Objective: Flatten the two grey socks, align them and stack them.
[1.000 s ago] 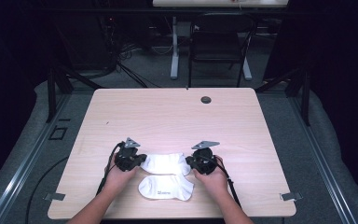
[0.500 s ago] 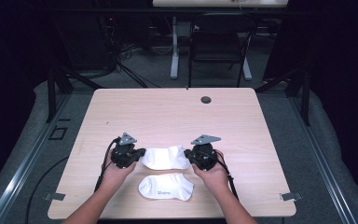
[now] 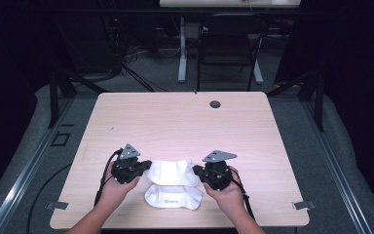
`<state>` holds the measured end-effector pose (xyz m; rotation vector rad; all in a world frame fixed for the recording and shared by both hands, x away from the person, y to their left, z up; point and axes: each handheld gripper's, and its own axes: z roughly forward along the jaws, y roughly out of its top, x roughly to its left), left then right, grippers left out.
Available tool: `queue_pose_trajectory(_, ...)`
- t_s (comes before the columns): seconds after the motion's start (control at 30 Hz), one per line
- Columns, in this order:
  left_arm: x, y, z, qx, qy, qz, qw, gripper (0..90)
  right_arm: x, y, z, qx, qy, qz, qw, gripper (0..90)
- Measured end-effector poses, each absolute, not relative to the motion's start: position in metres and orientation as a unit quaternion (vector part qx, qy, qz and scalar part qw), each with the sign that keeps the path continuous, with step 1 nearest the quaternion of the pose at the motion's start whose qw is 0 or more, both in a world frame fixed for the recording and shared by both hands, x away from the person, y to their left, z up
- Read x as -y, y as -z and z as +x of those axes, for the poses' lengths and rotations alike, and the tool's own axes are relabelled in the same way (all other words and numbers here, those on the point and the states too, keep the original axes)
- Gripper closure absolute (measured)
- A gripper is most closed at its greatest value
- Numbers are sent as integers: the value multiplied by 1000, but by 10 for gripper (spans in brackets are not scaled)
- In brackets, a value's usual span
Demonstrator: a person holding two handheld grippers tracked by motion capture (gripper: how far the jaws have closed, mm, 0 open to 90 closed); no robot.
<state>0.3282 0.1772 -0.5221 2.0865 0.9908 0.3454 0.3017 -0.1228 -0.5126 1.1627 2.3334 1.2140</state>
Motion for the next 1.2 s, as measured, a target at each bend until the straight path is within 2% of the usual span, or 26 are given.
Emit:
queue_pose_trajectory(0.43,-183,527,304,-387,-122,823,397,893,128,513,271,-806,-422,397,121,866)
queue_pose_trajectory(1.2,-179,550,287,-385,-101,836,378,892,133,536,260,-815,-399,406,108,866)
